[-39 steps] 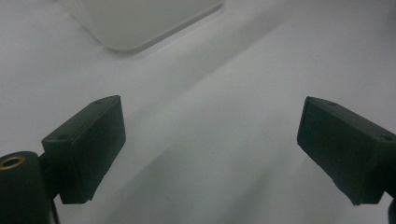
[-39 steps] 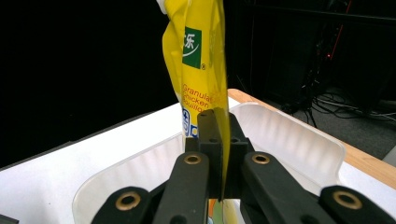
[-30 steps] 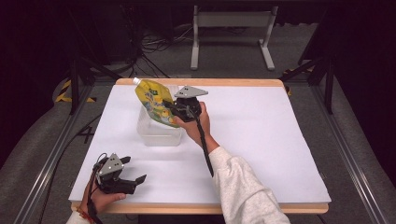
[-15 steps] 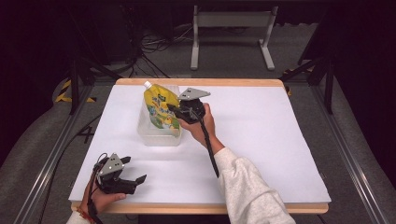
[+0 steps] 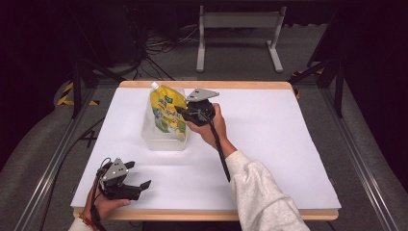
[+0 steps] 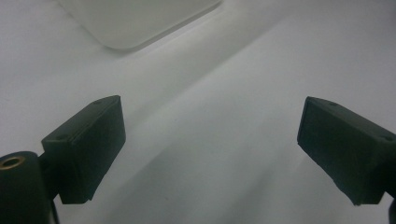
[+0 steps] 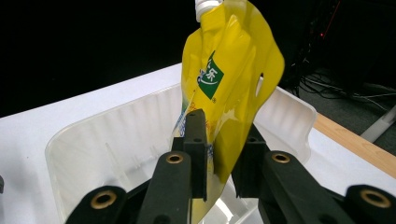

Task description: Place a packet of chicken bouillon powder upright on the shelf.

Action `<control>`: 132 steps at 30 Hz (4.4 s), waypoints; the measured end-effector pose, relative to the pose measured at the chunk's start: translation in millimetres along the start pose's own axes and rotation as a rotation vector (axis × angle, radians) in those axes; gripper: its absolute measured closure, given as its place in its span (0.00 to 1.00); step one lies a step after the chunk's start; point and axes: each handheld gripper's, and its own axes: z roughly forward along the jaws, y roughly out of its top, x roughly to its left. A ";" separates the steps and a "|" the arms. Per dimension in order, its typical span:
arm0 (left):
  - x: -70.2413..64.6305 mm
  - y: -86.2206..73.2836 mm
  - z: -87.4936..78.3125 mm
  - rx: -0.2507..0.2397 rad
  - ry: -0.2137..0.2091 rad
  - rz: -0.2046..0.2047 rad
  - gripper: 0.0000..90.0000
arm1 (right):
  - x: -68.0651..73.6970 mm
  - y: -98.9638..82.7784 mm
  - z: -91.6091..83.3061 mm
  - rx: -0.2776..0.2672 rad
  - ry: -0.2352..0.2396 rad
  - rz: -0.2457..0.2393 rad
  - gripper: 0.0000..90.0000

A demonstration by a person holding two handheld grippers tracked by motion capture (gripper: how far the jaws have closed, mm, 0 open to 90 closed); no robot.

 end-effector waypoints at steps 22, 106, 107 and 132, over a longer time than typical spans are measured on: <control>-0.6 -0.3 0.3 0.006 0.005 -0.003 0.09 | -1.8 7.7 -27.2 0.008 -0.030 -0.054 0.85; -1.6 -0.6 0.5 0.028 0.017 0.002 0.09 | -35.1 -87.8 -147.8 0.220 -0.187 -0.228 0.36; -2.0 -0.6 0.4 0.027 0.016 -0.002 0.09 | -35.4 -89.2 -149.3 0.223 -0.188 -0.227 0.35; -2.3 0.6 2.1 0.035 0.015 0.005 0.09 | -47.5 -138.2 -201.7 0.268 -0.221 -0.181 0.26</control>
